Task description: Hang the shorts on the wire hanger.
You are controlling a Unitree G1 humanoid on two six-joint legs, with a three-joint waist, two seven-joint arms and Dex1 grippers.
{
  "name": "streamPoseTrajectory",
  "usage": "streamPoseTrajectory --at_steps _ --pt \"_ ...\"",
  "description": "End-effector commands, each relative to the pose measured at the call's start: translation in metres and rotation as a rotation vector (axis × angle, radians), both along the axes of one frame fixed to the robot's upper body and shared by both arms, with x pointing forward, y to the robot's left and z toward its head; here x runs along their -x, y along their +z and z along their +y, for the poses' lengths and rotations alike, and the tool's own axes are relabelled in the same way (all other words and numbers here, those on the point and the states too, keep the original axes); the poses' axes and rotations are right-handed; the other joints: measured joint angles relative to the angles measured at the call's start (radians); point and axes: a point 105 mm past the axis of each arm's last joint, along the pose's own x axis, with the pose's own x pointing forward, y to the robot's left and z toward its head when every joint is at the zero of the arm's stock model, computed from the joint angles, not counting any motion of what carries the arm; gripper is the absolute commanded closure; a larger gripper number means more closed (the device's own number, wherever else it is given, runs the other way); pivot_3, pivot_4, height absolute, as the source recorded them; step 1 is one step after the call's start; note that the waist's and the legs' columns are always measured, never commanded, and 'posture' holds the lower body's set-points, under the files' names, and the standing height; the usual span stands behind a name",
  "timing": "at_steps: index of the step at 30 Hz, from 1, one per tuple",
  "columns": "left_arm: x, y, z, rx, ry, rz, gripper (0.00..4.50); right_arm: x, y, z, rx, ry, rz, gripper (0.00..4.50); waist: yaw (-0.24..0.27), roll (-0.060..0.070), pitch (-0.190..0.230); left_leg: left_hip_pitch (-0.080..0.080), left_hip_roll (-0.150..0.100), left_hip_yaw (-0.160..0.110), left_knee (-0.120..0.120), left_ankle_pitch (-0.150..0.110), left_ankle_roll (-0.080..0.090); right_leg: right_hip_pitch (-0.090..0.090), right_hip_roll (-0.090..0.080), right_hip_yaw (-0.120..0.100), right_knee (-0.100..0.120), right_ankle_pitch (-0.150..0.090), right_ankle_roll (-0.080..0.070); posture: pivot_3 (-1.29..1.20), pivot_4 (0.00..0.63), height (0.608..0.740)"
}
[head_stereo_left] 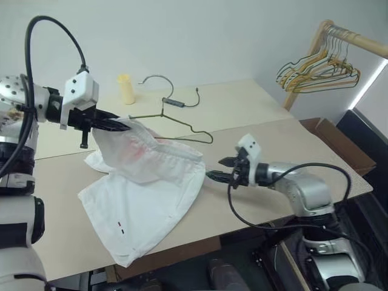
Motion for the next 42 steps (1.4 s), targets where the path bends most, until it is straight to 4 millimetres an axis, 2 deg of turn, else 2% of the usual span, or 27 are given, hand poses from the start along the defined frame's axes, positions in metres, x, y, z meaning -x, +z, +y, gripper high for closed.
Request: streamPoseTrajectory --at_steps 1,4,5,8,15,29,35,38,42 --pt "0.008 0.016 0.003 0.02 0.008 -0.044 4.5 -0.01 0.011 0.008 -0.062 -0.011 0.004 0.12 -0.002 0.0 0.0 0.0 0.0 0.0 0.001 0.0 0.0 0.0 0.0 0.0 0.0 0.0 0.0 -0.17 0.0 0.74" --pt "0.011 0.014 0.004 0.011 0.014 -0.043 4.5 -0.012 0.006 0.022 -0.097 0.019 0.047 0.66 -0.003 0.0 0.0 0.0 0.0 -0.003 0.002 0.0 0.0 0.001 0.0 0.0 0.001 0.0 0.0 -0.16 0.0 0.74" --pt "0.011 0.013 0.004 0.01 0.015 -0.042 4.5 -0.013 0.001 0.025 -0.076 0.017 0.052 0.97 -0.003 0.0 0.0 0.0 0.0 -0.004 0.002 0.0 0.0 0.001 0.0 0.0 0.001 0.0 0.0 -0.16 0.0 0.74" --pt "0.012 0.014 0.006 0.003 0.026 -0.046 4.5 -0.022 -0.008 0.026 -0.068 -0.03 0.072 2.01 -0.003 0.0 0.0 0.0 0.0 -0.006 0.002 0.0 0.0 0.001 0.0 0.0 0.001 0.0 0.0 -0.16 0.0 0.74" --pt "0.017 0.015 0.013 0.011 0.046 -0.046 4.5 -0.03 -0.007 0.02 -0.061 -0.063 0.042 4.47 -0.002 0.0 0.0 0.0 0.0 -0.007 0.002 0.0 0.001 0.001 0.0 0.0 0.001 0.0 0.0 -0.16 0.0 0.74" --pt "0.043 0.015 0.03 0.065 0.015 -0.009 4.5 -0.028 0.006 -0.011 -0.045 -0.109 0.027 4.47 -0.009 0.0 0.0 0.0 0.0 -0.007 0.002 -0.001 0.001 0.0 0.0 0.0 0.001 0.0 0.0 -0.2 0.0 0.74" --pt "0.042 0.001 0.041 0.009 0.049 0.019 4.5 -0.031 0.009 -0.021 0.004 -0.11 -0.009 4.47 -0.006 0.0 0.0 0.001 0.0 -0.006 0.002 -0.001 0.001 0.001 0.0 0.0 0.001 0.0 0.001 -0.19 0.0 0.74" --pt "0.04 -0.007 0.044 -0.015 0.062 0.027 4.5 -0.033 0.013 -0.02 0.021 -0.112 -0.041 4.47 -0.007 0.0 0.0 0.0 0.0 -0.006 0.002 -0.001 0.001 0.001 0.0 0.0 0.0 0.0 0.001 -0.19 0.0 0.74" --pt "0.03 -0.012 0.045 -0.036 0.104 0.002 4.5 -0.032 0.026 -0.015 0.1 -0.059 -0.167 4.47 -0.009 0.0 0.0 0.0 0.0 -0.005 0.002 -0.001 0.001 0.001 0.0 0.0 0.0 0.0 0.001 -0.19 0.0 0.74"
